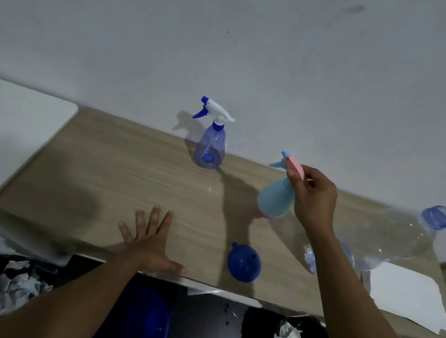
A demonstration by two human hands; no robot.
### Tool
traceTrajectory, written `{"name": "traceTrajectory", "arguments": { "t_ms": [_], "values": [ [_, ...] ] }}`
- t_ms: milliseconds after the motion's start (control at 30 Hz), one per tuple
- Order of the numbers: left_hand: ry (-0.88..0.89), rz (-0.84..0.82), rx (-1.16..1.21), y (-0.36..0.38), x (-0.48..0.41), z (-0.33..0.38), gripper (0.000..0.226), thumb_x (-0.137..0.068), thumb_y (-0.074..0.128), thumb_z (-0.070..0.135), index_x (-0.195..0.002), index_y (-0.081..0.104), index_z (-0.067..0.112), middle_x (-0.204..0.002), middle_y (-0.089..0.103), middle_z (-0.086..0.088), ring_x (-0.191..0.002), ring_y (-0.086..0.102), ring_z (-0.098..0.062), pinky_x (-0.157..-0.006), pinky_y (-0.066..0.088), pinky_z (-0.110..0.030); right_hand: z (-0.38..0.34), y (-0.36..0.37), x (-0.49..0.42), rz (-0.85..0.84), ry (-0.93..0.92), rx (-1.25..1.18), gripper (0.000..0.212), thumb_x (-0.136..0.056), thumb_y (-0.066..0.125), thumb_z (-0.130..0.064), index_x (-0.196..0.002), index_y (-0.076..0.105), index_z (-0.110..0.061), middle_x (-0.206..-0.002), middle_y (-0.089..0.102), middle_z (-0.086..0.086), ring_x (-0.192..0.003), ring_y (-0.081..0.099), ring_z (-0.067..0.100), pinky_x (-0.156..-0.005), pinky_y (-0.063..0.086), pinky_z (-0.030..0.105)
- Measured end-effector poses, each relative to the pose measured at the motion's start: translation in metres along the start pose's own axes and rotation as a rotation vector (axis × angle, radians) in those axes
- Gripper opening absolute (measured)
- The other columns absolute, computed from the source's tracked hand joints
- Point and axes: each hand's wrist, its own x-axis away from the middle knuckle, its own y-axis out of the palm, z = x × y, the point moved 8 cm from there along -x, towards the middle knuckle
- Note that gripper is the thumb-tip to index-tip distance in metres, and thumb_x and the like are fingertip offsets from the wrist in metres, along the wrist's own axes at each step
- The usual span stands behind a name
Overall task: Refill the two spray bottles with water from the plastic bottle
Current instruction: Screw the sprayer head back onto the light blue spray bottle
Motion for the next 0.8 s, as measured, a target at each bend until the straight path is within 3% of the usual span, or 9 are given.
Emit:
{"name": "traceTrajectory", "arguments": {
  "t_ms": [133, 200, 433, 567, 667, 733, 800],
  "values": [
    [-0.014, -0.002, -0.010, 0.000, -0.002, 0.000, 0.152, -0.043, 0.061, 0.094, -0.140, -0.042, 0.038, -0.145, -0.054, 0.001, -0.131, -0.050, -0.037, -0.103, -0.026, -0.070, -0.004, 0.036, -0.043, -0.044, -0.038, 0.053, 0.018, -0.094, 0.066, -0.025, -0.106, 0.074, -0.015, -0.100, 0.073, 0.000, -0.085, 0.065, 0.017, -0.073, 0.047, 0.027],
    [-0.018, -0.006, -0.013, 0.001, -0.004, -0.001, 0.153, -0.043, 0.061, 0.094, -0.139, -0.043, 0.038, -0.144, -0.056, 0.002, -0.130, -0.051, -0.037, -0.103, -0.026, -0.071, -0.003, 0.056, -0.065, -0.082, -0.052, 0.078, 0.018, -0.094, 0.066, -0.023, -0.107, 0.073, -0.013, -0.103, 0.073, 0.005, -0.089, 0.066, 0.022, -0.074, 0.044, 0.028],
    [-0.015, -0.009, 0.000, 0.000, -0.006, 0.000, 0.154, -0.042, 0.065, 0.091, -0.140, -0.042, 0.039, -0.145, -0.055, 0.004, -0.130, -0.052, -0.036, -0.103, -0.023, -0.072, -0.009, 0.115, -0.109, -0.259, -0.081, 0.177, 0.020, -0.091, 0.065, -0.012, -0.109, 0.073, -0.012, -0.106, 0.073, 0.010, -0.093, 0.066, 0.027, -0.077, 0.049, 0.033],
    [-0.029, -0.013, -0.002, 0.001, -0.008, -0.001, 0.156, -0.039, 0.064, 0.093, -0.140, -0.042, 0.039, -0.143, -0.056, 0.004, -0.128, -0.053, -0.037, -0.103, -0.022, -0.072, -0.005, 0.125, -0.114, -0.278, -0.074, 0.155, 0.022, -0.091, 0.064, -0.010, -0.111, 0.074, -0.014, -0.106, 0.074, 0.011, -0.096, 0.067, 0.030, -0.082, 0.052, 0.041],
    [-0.024, -0.007, 0.003, 0.001, -0.008, -0.001, 0.156, -0.040, 0.065, 0.092, -0.140, -0.042, 0.039, -0.143, -0.057, 0.004, -0.128, -0.054, -0.036, -0.104, -0.023, -0.072, 0.000, 0.128, -0.116, -0.284, -0.053, 0.114, 0.030, -0.092, 0.064, -0.011, -0.121, 0.071, -0.015, -0.113, 0.073, 0.010, -0.103, 0.067, 0.029, -0.090, 0.054, 0.043],
    [-0.021, -0.005, 0.006, 0.001, -0.007, 0.000, 0.156, -0.040, 0.065, 0.092, -0.140, -0.042, 0.039, -0.143, -0.056, 0.004, -0.128, -0.054, -0.036, -0.104, -0.023, -0.072, 0.006, 0.126, -0.117, -0.286, -0.016, 0.110, 0.042, -0.094, 0.066, -0.017, -0.136, 0.060, -0.015, -0.123, 0.068, 0.009, -0.114, 0.063, 0.026, -0.101, 0.049, 0.035],
    [-0.025, -0.007, 0.011, 0.000, -0.006, 0.000, 0.156, -0.038, 0.064, 0.093, -0.140, -0.041, 0.040, -0.144, -0.056, 0.004, -0.129, -0.053, -0.036, -0.104, -0.022, -0.072, 0.010, 0.120, -0.113, -0.268, 0.009, 0.127, 0.060, -0.093, 0.069, -0.027, -0.148, 0.046, -0.018, -0.127, 0.062, 0.008, -0.114, 0.059, 0.021, -0.100, 0.045, 0.029]
  ]
}}
